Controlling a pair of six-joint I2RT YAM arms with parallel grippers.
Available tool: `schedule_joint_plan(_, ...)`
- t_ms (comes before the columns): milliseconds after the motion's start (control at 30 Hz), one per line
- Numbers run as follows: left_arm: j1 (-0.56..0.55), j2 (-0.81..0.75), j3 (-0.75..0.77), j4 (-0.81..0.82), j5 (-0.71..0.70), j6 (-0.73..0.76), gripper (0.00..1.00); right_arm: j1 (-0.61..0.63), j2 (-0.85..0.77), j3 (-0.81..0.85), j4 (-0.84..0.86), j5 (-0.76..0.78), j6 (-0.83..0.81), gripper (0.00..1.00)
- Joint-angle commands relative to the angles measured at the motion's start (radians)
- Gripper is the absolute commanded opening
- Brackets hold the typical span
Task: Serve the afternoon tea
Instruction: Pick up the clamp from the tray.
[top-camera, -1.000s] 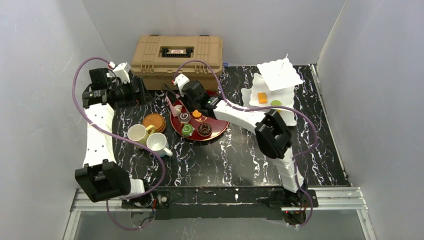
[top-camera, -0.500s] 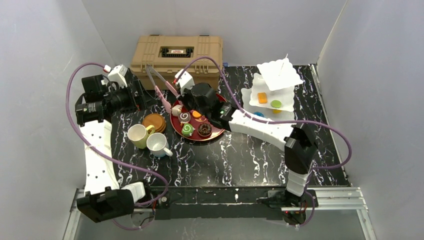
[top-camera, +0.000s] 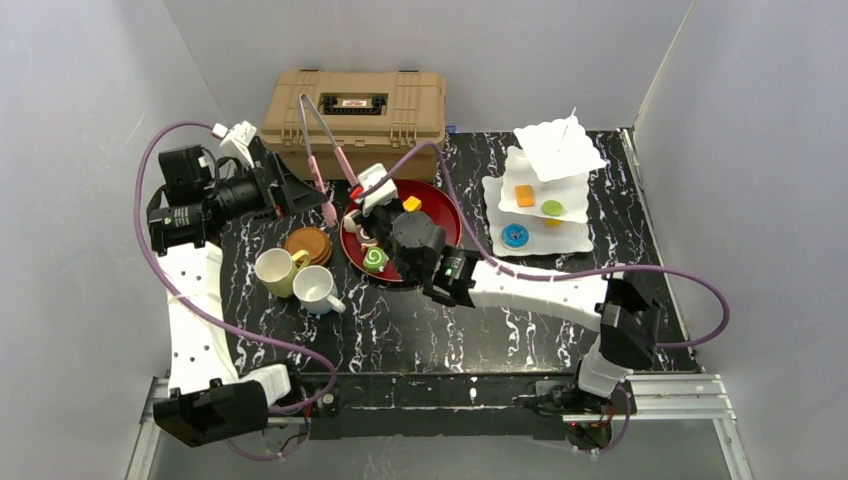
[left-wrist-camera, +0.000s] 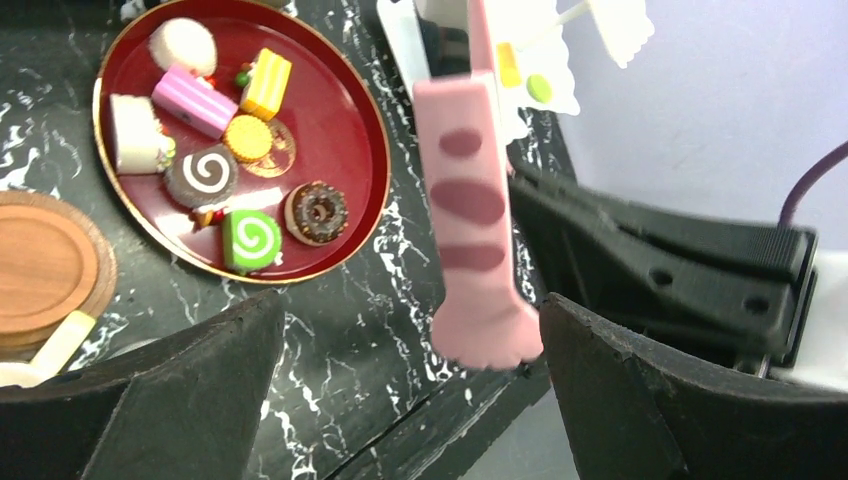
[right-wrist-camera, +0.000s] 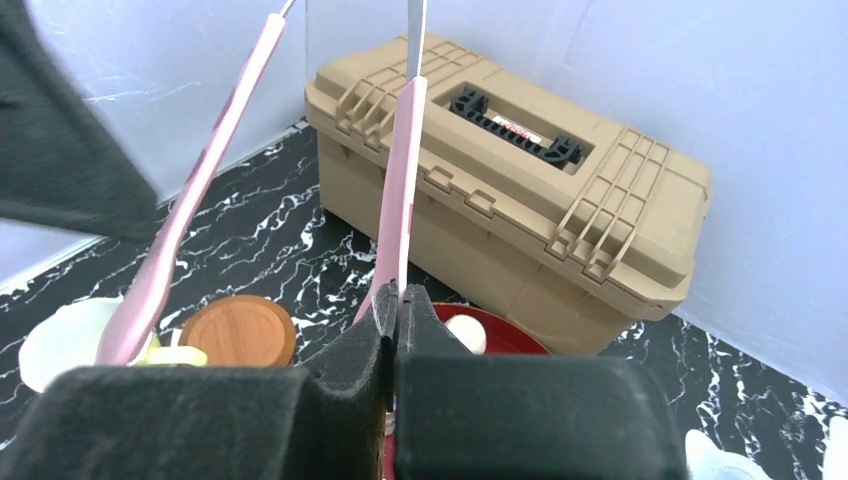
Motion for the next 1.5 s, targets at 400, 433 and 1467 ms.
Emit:
schedule_joint_plan(400,-0.077,-0.037,0.071,0.052,0.057,-0.045,0.42,0.153,-0.006,0.026,0.299,0.265,-0.155,0.01)
schedule_joint_plan(433,-0.078,-0.035,0.077,0.054,0.057,-0.039,0.31,0.154,-0.01,0.02,0.295,0.267,-0.139,0.01)
schedule_joint_plan(1467,-0.302,-0.349,-0.143,0.403,-0.338,0.948,0.0,0.022,-0.189,0.258,-0.264,-0.37,0.578,0.98)
